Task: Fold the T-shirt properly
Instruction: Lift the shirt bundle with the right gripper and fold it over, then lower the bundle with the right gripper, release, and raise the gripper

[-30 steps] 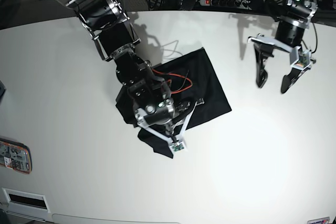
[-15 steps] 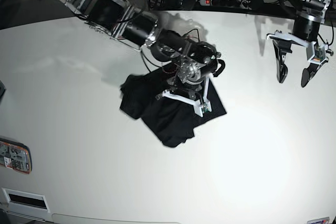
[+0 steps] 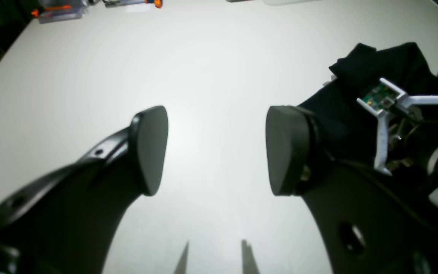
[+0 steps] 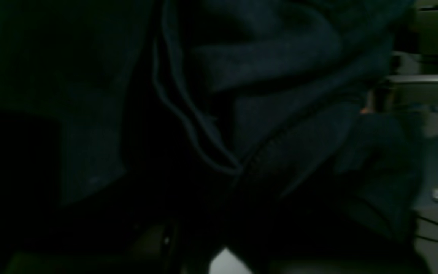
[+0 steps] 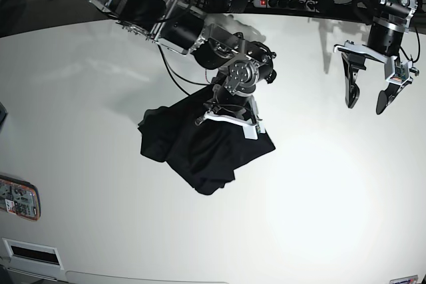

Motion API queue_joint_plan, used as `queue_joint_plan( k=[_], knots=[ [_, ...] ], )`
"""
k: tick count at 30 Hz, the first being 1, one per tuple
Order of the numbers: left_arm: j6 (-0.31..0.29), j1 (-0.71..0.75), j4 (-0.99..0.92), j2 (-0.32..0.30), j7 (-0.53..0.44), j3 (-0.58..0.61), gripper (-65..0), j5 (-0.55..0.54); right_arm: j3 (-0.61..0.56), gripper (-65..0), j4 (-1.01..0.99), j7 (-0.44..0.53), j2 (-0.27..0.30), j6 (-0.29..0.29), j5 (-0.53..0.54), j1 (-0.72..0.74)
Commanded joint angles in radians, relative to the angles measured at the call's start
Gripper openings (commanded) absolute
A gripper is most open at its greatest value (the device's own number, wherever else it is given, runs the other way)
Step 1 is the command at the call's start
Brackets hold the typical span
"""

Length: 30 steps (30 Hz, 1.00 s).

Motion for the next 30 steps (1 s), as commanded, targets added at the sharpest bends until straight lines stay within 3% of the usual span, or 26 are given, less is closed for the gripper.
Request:
queue_joint_plan(
  k=[1, 12, 18, 21, 25, 30],
  knots=[
    [0.0, 0.007, 0.014, -0.009, -0.027, -0.009, -26.2, -0.014, 0.007, -65.0, 0.024, -0.066, 0.004, 0.045, 0.042, -0.018],
    [0.0, 0.007, 0.014, -0.009, -0.026, -0.009, -26.2, -0.012, 0.007, -65.0, 0.245, -0.069, 0.007, 0.062, 0.04, 0.052],
    [0.0, 0.007, 0.014, -0.009, -0.026, -0.008, -26.2, -0.012, -0.001, -31.3, 0.289, -0.069, 0.007, 0.062, 0.04, 0.057],
    [0.0, 0.007, 0.014, -0.009, -0.026, -0.005, -26.2, -0.011, -0.092, -20.8, 0.293, -0.069, 0.007, 0.062, 0.04, 0.057],
    [0.0, 0.005, 0.014, -0.009, -0.026, -0.005, -26.2, -0.011, -0.199, -18.0, 0.293, -0.069, 0.007, 0.062, 0.04, 0.057],
    [0.0, 0.005, 0.012, -0.009, -0.026, -0.009, -26.2, -0.011, -0.202, -18.0, 0.346, -0.069, 0.006, 0.062, 0.04, 0.057]
  ],
)
